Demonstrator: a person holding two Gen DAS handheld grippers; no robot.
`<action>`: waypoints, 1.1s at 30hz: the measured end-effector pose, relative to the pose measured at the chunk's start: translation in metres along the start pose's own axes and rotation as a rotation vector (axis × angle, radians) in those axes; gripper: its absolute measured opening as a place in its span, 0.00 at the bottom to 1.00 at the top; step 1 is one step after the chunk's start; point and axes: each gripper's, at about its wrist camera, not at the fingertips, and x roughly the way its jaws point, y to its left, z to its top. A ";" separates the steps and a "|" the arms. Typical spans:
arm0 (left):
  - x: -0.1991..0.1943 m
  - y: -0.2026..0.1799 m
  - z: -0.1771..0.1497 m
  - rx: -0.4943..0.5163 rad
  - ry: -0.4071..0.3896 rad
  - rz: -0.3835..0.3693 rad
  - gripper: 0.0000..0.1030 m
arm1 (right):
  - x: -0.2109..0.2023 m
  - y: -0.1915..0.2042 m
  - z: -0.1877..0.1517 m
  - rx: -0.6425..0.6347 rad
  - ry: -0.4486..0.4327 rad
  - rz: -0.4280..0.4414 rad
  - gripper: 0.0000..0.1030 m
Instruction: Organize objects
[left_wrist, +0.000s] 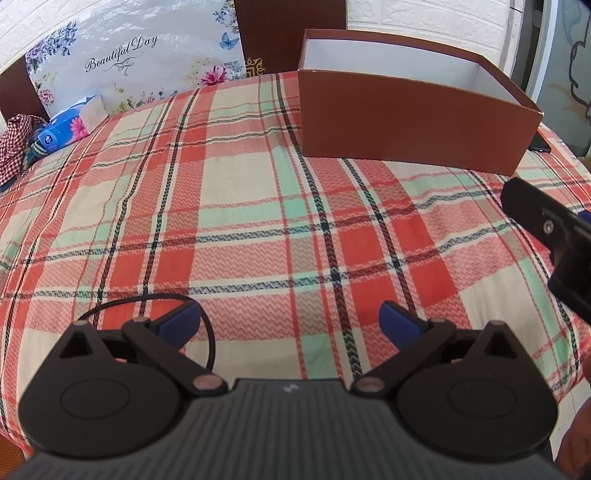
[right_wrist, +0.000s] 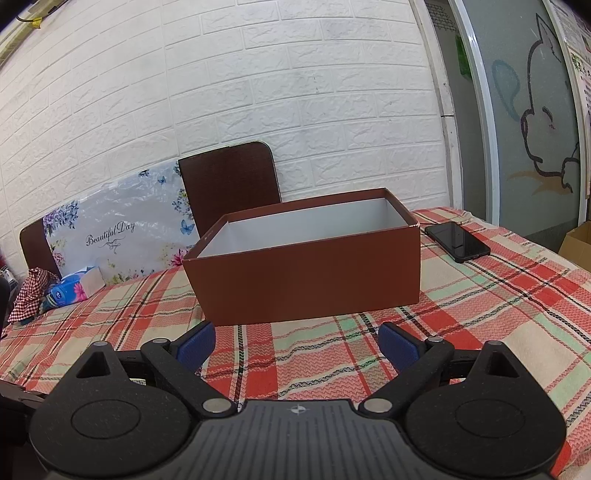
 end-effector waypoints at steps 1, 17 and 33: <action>0.000 0.000 0.000 0.000 0.001 -0.001 1.00 | 0.000 0.000 0.000 0.000 0.000 0.000 0.92; 0.002 0.000 -0.001 -0.001 0.007 -0.004 1.00 | 0.001 -0.001 -0.006 0.003 0.005 -0.002 0.92; 0.005 0.002 -0.002 -0.005 0.029 -0.020 1.00 | 0.000 0.000 -0.006 0.004 0.009 -0.005 0.92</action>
